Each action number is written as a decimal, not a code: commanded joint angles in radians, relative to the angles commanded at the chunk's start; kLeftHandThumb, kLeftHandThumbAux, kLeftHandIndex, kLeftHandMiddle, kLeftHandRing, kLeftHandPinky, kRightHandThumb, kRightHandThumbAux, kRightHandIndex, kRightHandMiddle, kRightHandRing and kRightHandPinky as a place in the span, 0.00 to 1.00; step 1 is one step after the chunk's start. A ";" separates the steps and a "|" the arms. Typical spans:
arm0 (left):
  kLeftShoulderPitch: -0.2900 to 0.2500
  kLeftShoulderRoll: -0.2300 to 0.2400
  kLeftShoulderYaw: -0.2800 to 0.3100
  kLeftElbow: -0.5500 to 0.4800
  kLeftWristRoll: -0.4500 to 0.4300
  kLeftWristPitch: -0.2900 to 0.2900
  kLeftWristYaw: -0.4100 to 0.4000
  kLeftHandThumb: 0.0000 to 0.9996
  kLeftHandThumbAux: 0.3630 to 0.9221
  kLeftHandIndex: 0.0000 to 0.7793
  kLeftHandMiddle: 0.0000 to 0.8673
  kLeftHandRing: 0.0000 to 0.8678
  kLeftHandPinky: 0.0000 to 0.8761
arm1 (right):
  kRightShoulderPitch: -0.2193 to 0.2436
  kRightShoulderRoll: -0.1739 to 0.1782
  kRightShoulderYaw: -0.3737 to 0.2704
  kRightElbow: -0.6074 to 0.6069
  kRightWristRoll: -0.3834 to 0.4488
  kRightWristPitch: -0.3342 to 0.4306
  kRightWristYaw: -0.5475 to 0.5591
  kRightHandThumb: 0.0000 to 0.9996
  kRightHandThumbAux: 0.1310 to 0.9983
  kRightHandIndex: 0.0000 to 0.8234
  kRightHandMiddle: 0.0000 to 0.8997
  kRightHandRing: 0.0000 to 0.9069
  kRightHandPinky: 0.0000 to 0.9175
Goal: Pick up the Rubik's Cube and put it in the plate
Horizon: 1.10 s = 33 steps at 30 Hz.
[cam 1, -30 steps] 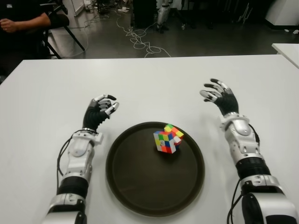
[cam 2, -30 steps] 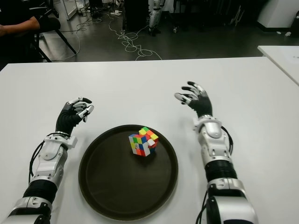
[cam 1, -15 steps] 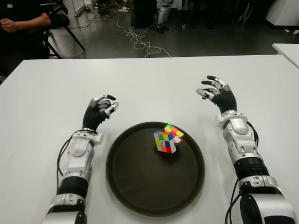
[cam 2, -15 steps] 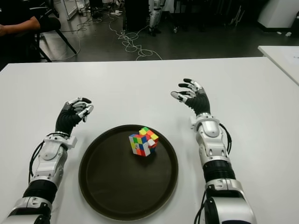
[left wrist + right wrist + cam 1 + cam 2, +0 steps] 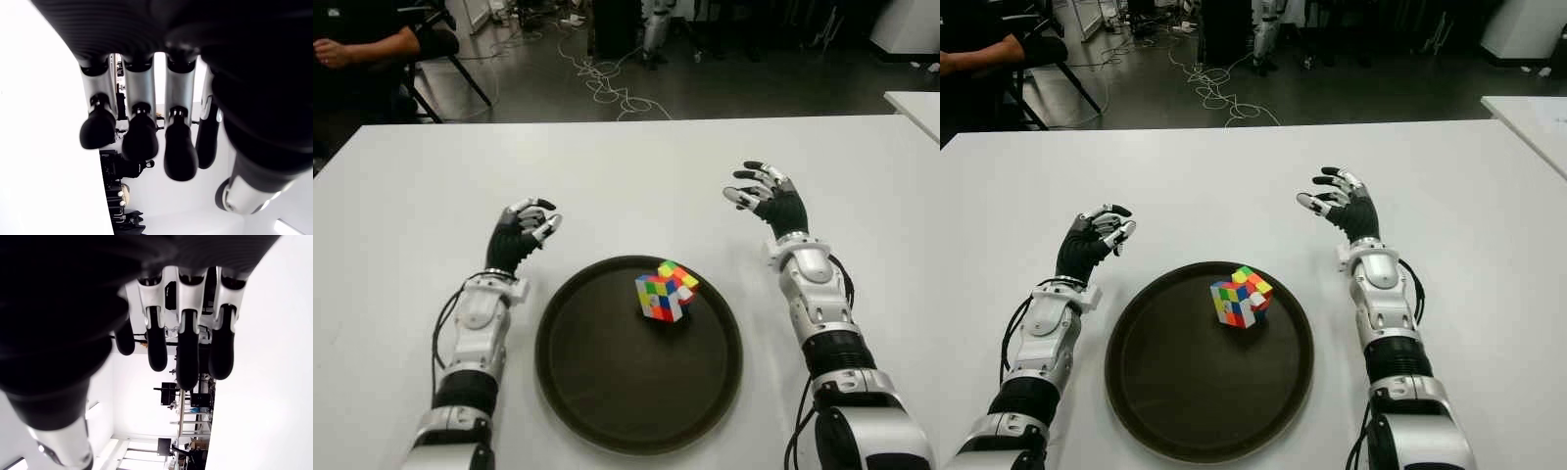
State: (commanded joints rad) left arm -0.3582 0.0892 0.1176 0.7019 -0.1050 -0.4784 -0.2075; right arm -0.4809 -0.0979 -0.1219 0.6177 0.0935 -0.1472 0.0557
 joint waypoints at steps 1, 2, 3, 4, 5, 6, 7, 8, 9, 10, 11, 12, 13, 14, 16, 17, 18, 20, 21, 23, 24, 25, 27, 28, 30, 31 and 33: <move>-0.001 0.000 0.000 0.000 0.000 0.001 0.001 0.69 0.63 0.56 0.87 0.88 0.85 | -0.001 0.000 0.000 0.001 -0.001 -0.001 0.000 0.07 0.78 0.35 0.48 0.54 0.58; -0.001 -0.001 0.000 0.001 0.000 0.001 0.002 0.69 0.63 0.56 0.87 0.88 0.85 | -0.001 0.001 -0.001 0.002 -0.001 -0.002 0.001 0.07 0.78 0.35 0.48 0.54 0.58; -0.001 -0.001 0.000 0.001 0.000 0.002 0.002 0.69 0.63 0.56 0.87 0.88 0.85 | -0.001 0.001 -0.001 0.002 -0.002 -0.002 0.001 0.07 0.78 0.34 0.48 0.54 0.58; -0.001 -0.001 0.000 0.000 0.001 0.002 0.004 0.69 0.63 0.56 0.87 0.88 0.85 | -0.001 0.001 -0.001 0.002 -0.004 -0.004 0.000 0.07 0.78 0.34 0.48 0.54 0.58; -0.001 -0.001 0.001 -0.002 0.001 0.004 0.005 0.69 0.63 0.56 0.87 0.88 0.85 | -0.002 0.001 -0.001 0.001 -0.006 -0.004 0.000 0.08 0.78 0.34 0.48 0.54 0.58; 0.000 -0.001 0.001 -0.003 0.002 0.005 0.007 0.69 0.63 0.56 0.87 0.88 0.85 | -0.002 0.000 0.000 0.001 -0.009 -0.005 -0.001 0.08 0.78 0.34 0.48 0.54 0.58; 0.000 -0.001 0.001 -0.003 0.002 0.005 0.008 0.69 0.63 0.56 0.87 0.88 0.85 | -0.003 0.000 0.001 0.001 -0.011 -0.006 -0.002 0.08 0.78 0.34 0.48 0.54 0.58; 0.000 -0.001 0.001 -0.003 0.002 0.005 0.009 0.69 0.63 0.56 0.87 0.88 0.84 | -0.003 -0.001 0.002 0.002 -0.014 -0.007 -0.003 0.08 0.78 0.35 0.48 0.54 0.58; 0.000 -0.001 0.001 -0.003 0.003 0.004 0.010 0.69 0.63 0.56 0.87 0.88 0.84 | -0.004 -0.001 0.002 0.003 -0.015 -0.008 -0.003 0.08 0.78 0.35 0.48 0.54 0.58; -0.001 -0.001 0.001 -0.003 0.002 0.004 0.009 0.69 0.63 0.56 0.87 0.88 0.84 | -0.004 -0.002 0.003 0.004 -0.017 -0.008 -0.003 0.08 0.78 0.35 0.48 0.54 0.58; -0.001 -0.001 0.001 -0.002 0.002 0.003 0.009 0.69 0.63 0.56 0.87 0.88 0.84 | -0.004 -0.002 0.003 0.005 -0.018 -0.008 -0.004 0.08 0.79 0.36 0.49 0.54 0.58; -0.002 -0.001 0.001 -0.002 0.001 0.003 0.008 0.69 0.63 0.56 0.87 0.88 0.84 | -0.004 -0.002 0.004 0.006 -0.019 -0.008 -0.004 0.08 0.79 0.36 0.49 0.55 0.58; -0.001 -0.002 0.001 -0.001 0.001 0.002 0.007 0.69 0.63 0.56 0.87 0.88 0.84 | -0.003 -0.002 0.004 0.006 -0.020 -0.009 -0.003 0.08 0.79 0.36 0.49 0.55 0.59; -0.001 -0.002 0.002 -0.001 -0.001 0.000 0.006 0.69 0.63 0.56 0.87 0.88 0.84 | -0.003 -0.002 0.004 0.007 -0.020 -0.011 -0.003 0.08 0.79 0.36 0.49 0.55 0.59; -0.001 -0.004 0.002 0.000 -0.003 -0.003 0.004 0.69 0.63 0.56 0.87 0.88 0.84 | -0.002 -0.002 0.004 0.008 -0.021 -0.012 -0.002 0.08 0.79 0.36 0.50 0.55 0.59; 0.000 -0.004 0.003 -0.001 -0.004 -0.005 0.003 0.69 0.63 0.56 0.87 0.88 0.84 | -0.002 -0.002 0.004 0.008 -0.021 -0.013 -0.003 0.08 0.79 0.36 0.50 0.55 0.59; 0.001 -0.005 0.002 -0.002 -0.004 -0.007 0.003 0.69 0.63 0.56 0.87 0.88 0.84 | -0.002 -0.003 0.004 0.009 -0.022 -0.014 -0.003 0.08 0.79 0.36 0.50 0.55 0.59; 0.001 -0.006 0.002 -0.002 -0.005 -0.009 0.003 0.69 0.63 0.56 0.87 0.88 0.84 | -0.001 -0.003 0.004 0.009 -0.023 -0.015 -0.002 0.09 0.79 0.36 0.49 0.55 0.59; 0.001 -0.007 0.002 -0.002 -0.005 -0.009 0.003 0.69 0.63 0.56 0.87 0.88 0.84 | -0.001 -0.003 0.004 0.009 -0.023 -0.015 -0.002 0.09 0.79 0.36 0.49 0.55 0.59; 0.001 -0.007 0.002 -0.002 -0.007 -0.008 0.003 0.69 0.63 0.56 0.87 0.88 0.84 | 0.000 -0.003 0.004 0.008 -0.023 -0.016 -0.001 0.09 0.79 0.36 0.49 0.55 0.59; 0.001 -0.007 0.003 -0.002 -0.008 -0.006 0.002 0.69 0.63 0.56 0.87 0.88 0.84 | 0.000 -0.003 0.004 0.007 -0.023 -0.016 -0.001 0.09 0.79 0.36 0.49 0.55 0.59; 0.001 -0.008 0.003 -0.002 -0.010 -0.006 0.002 0.69 0.63 0.56 0.87 0.88 0.84 | 0.000 -0.003 0.004 0.006 -0.023 -0.016 0.000 0.09 0.79 0.36 0.49 0.55 0.59; 0.001 -0.008 0.003 -0.002 -0.011 -0.006 0.002 0.69 0.63 0.56 0.87 0.88 0.84 | 0.001 -0.003 0.004 0.005 -0.023 -0.015 0.001 0.08 0.79 0.36 0.49 0.55 0.59; 0.001 -0.008 0.003 -0.002 -0.010 -0.007 0.002 0.69 0.63 0.56 0.87 0.88 0.84 | 0.000 -0.004 0.004 0.006 -0.023 -0.015 0.001 0.08 0.79 0.36 0.49 0.55 0.59; 0.001 -0.008 0.002 -0.002 -0.010 -0.007 0.003 0.69 0.63 0.56 0.87 0.88 0.84 | 0.000 -0.005 0.004 0.006 -0.024 -0.015 0.001 0.08 0.79 0.36 0.49 0.55 0.59; 0.001 -0.008 0.002 -0.002 -0.009 -0.006 0.003 0.69 0.63 0.56 0.87 0.88 0.84 | 0.001 -0.005 0.004 0.005 -0.025 -0.015 -0.001 0.08 0.79 0.36 0.49 0.55 0.59; 0.001 -0.008 0.001 -0.002 -0.009 -0.004 0.003 0.69 0.63 0.56 0.87 0.88 0.85 | 0.001 -0.005 0.004 0.004 -0.027 -0.014 -0.003 0.07 0.79 0.36 0.48 0.54 0.58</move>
State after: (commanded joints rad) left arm -0.3573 0.0814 0.1184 0.6996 -0.1137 -0.4824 -0.2047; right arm -0.4794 -0.1027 -0.1177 0.6217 0.0663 -0.1615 0.0532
